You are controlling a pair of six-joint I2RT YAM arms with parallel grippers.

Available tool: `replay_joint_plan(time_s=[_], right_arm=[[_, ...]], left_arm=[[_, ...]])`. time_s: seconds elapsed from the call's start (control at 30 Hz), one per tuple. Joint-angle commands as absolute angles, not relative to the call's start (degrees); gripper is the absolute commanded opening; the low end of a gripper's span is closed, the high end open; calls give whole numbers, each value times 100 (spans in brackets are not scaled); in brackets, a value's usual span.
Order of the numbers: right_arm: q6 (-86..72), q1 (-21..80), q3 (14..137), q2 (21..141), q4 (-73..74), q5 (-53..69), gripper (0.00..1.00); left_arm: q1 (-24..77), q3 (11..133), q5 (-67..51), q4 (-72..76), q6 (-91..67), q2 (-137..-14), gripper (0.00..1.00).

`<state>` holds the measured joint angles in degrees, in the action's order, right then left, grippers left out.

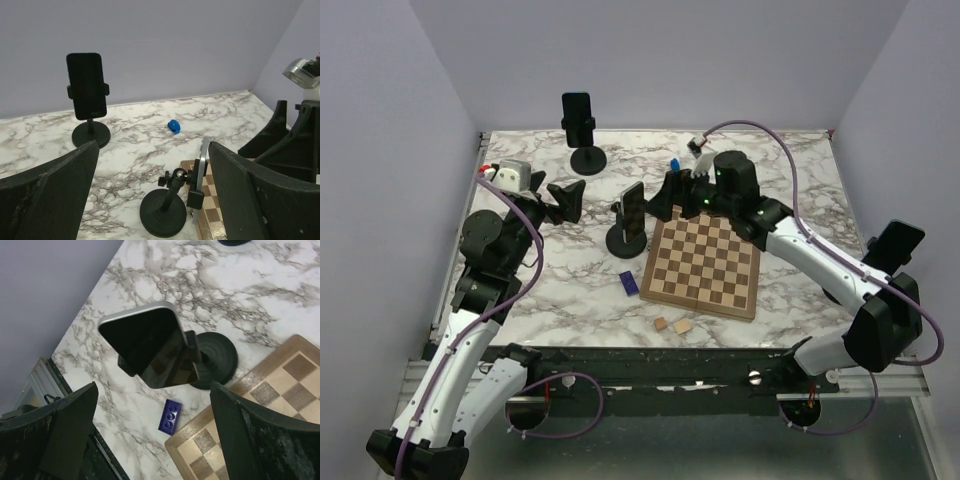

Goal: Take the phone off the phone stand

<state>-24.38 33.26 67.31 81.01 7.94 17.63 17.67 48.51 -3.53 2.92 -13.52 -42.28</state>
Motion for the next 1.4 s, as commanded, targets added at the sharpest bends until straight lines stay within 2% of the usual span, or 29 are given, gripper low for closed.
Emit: replay_joint_plan(time_s=[0.0,0.3,0.7,1.37], right_arm=[[-1887,3746,7215,8480,524,1643,100],[-1333,3999,7637,9007,496,984,100],[-1260,4090,7664,9241,54,1678,100],[-1086,4333,7814,9595,159,889,96]], left_arm=[[1861,4931,-738,255,-1253,-4292,99],[1959,4922,-681,218,-1170,-4318,99],[2026,4947,-650,167,-1081,-4429,99],[2113,5098,-633,11,-1081,-4745,96]])
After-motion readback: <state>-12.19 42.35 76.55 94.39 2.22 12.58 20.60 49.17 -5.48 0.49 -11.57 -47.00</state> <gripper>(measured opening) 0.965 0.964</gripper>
